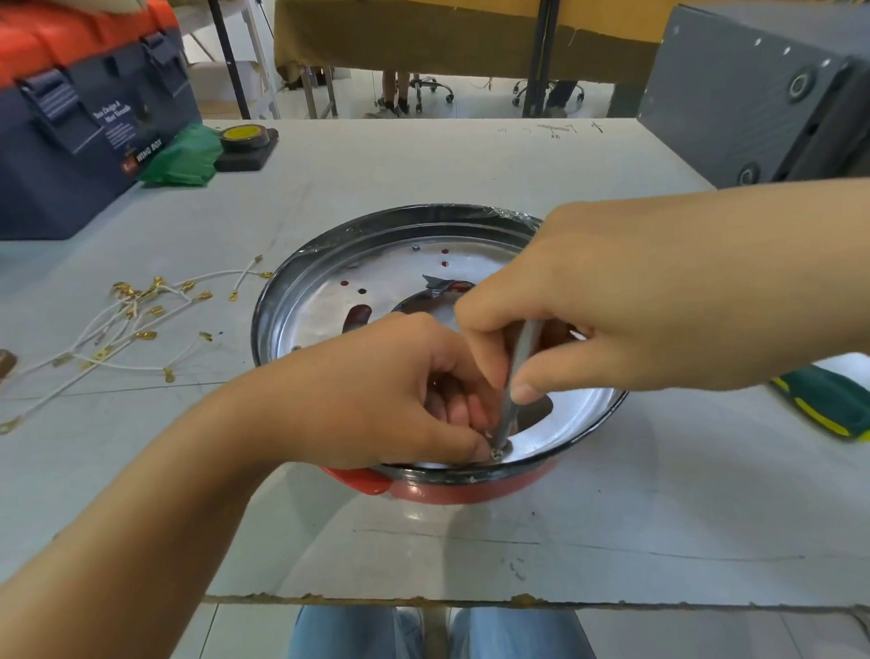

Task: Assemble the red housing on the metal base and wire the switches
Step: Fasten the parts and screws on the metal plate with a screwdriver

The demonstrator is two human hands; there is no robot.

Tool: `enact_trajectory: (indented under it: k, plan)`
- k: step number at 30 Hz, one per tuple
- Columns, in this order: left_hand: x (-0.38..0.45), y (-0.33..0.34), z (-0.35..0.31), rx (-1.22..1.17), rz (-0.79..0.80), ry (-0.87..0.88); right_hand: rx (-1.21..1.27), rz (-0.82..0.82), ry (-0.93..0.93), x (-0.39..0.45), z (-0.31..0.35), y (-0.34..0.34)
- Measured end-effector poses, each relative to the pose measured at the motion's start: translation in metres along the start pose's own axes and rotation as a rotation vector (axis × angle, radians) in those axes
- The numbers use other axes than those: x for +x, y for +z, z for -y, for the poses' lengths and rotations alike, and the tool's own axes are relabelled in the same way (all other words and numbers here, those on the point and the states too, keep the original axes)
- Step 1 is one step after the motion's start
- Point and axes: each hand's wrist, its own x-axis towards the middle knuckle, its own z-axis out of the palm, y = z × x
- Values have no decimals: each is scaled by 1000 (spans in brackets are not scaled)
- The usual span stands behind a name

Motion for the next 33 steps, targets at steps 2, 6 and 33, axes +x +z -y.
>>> enact_trajectory:
  k: [2,6,33]
  plan:
    - [-3,-1,-1,21,-79,50,100,-59,62,0,0,5]
    - [-11,-4,3,164,-125,136,129,-156,101,-3,-2,12]
    - [-12,-1,10,353,-48,253,69,-32,49,-8,0,0]
